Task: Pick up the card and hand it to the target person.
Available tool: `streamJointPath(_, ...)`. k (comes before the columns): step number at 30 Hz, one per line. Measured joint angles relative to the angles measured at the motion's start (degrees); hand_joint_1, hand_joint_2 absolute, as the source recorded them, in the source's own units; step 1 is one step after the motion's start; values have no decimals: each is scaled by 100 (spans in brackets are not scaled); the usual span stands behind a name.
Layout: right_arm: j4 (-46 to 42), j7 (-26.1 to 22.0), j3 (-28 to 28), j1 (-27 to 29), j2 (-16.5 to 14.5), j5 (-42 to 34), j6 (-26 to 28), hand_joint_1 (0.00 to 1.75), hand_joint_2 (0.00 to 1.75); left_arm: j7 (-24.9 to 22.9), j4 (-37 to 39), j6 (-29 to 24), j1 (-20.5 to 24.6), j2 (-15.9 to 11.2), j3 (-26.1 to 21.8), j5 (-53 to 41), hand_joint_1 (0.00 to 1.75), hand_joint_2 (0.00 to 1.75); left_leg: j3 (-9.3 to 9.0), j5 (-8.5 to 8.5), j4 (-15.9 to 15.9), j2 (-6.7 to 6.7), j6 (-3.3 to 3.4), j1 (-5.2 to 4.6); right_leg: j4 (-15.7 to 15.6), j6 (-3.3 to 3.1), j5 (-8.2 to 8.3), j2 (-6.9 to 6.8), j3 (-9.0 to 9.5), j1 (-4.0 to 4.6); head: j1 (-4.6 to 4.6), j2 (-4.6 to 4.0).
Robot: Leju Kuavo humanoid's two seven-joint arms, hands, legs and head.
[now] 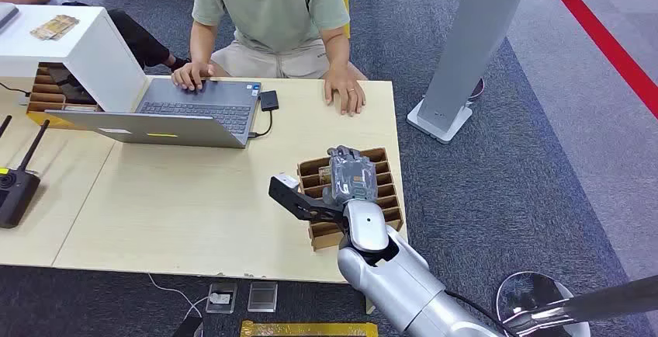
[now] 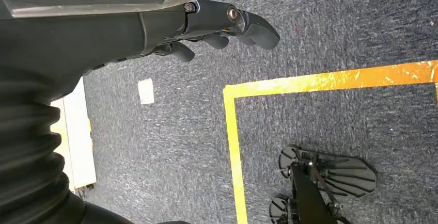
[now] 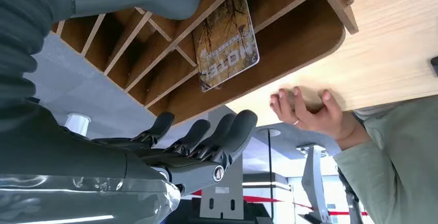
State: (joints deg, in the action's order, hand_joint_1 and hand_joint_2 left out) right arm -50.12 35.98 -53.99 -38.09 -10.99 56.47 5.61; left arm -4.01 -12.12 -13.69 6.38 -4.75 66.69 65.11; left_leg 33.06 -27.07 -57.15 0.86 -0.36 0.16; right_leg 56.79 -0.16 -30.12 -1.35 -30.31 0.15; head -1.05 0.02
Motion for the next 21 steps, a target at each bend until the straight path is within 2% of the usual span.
streamJointPath(10, 90, -10, 0, -10, -4, -44, -50, 72, 175, -17, -1, -1, 0, 7, 0, 0, 0, 175, -1, 0, 0, 0, 0, 0, 0, 0, 0, 0, 1, 0, 0, 1)
streamJointPath(21, 152, -32, 0, -3, -7, -138, -72, 80, 175, -78, -1, 34, 0, 8, 0, 4, 0, 175, -1, 0, 0, 0, 0, 0, 0, 0, 0, 0, 1, 0, 2, 1)
